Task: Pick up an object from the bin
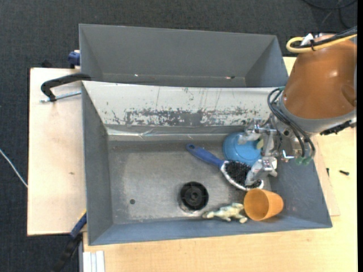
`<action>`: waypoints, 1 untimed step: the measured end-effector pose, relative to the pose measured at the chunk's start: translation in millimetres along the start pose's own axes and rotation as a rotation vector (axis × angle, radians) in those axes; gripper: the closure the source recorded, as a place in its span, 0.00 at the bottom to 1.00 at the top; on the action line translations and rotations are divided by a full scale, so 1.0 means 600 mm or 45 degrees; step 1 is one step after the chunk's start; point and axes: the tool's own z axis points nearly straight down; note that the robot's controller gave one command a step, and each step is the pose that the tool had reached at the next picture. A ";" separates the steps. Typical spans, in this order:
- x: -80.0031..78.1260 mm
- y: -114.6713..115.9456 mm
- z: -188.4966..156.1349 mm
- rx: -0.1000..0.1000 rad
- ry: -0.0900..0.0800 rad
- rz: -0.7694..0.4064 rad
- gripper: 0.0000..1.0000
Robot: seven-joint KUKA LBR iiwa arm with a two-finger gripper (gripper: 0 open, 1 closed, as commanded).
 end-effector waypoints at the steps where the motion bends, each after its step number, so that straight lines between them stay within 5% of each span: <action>1: -0.020 -0.010 0.245 -0.001 -0.006 0.180 0.00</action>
Offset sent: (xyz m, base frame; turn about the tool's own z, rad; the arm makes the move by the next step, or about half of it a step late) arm 0.0110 -0.0065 -0.1440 0.1411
